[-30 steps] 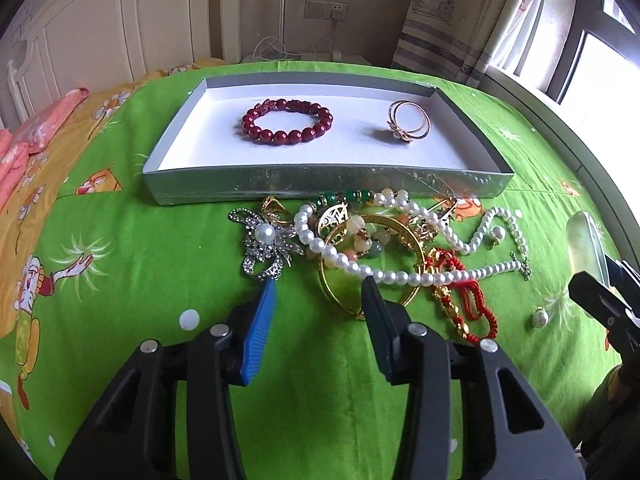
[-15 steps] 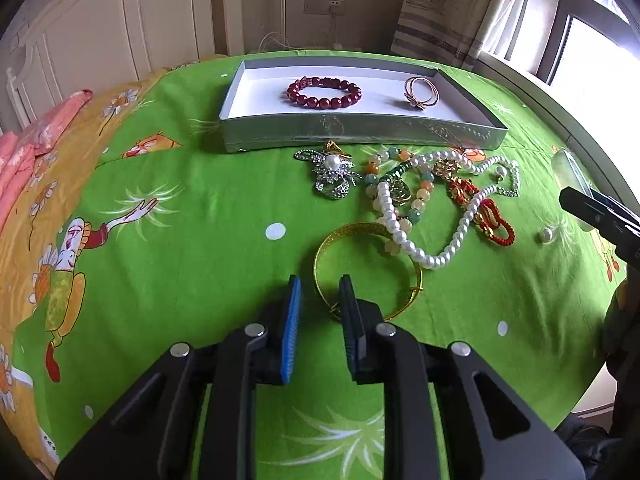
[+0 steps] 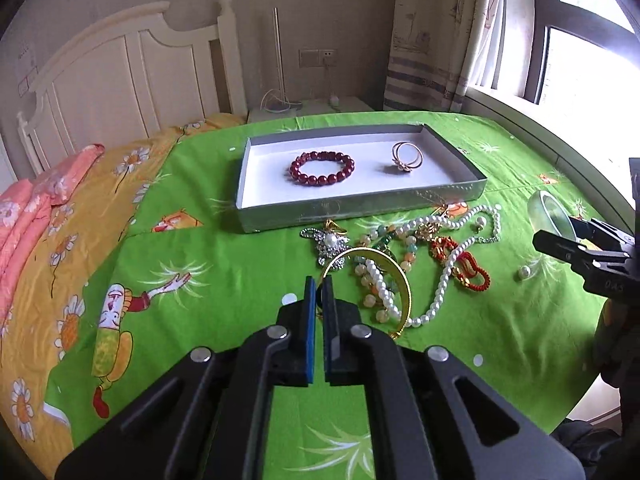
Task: Organize jewelry
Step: 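Grasp the gold bangle with the left tool while the right tool holds the jade bangle, then lower both bangles into the white box and open both tools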
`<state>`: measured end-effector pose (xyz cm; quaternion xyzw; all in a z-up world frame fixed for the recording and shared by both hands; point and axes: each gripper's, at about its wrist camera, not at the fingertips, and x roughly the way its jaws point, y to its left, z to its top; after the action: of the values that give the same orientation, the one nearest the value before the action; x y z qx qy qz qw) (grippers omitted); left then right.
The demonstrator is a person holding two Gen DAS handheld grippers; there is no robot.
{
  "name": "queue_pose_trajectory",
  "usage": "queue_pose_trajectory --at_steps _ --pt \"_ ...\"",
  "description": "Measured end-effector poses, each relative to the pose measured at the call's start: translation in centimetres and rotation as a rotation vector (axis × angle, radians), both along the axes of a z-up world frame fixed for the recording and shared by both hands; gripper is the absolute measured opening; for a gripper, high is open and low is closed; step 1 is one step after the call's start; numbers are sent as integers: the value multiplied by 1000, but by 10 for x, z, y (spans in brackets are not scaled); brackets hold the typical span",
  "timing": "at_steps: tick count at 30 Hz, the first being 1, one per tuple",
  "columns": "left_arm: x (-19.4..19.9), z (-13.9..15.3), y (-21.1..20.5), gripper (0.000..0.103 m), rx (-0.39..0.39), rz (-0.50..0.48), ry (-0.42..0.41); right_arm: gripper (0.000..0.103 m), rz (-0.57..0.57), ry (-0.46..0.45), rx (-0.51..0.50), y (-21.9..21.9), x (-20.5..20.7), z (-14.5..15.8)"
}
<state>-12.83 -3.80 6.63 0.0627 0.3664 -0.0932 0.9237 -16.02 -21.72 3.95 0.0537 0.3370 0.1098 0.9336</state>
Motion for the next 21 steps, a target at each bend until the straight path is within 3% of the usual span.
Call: queue_pose_trajectory --at_steps 7,14,21 --pt "3 18 5 2 -10 5 -26 77 11 7 6 -1 1 1" --pt "31 22 13 2 -95 -1 3 77 11 20 32 -6 14 7" --pt "61 28 3 2 -81 -19 2 77 35 15 -5 2 44 21"
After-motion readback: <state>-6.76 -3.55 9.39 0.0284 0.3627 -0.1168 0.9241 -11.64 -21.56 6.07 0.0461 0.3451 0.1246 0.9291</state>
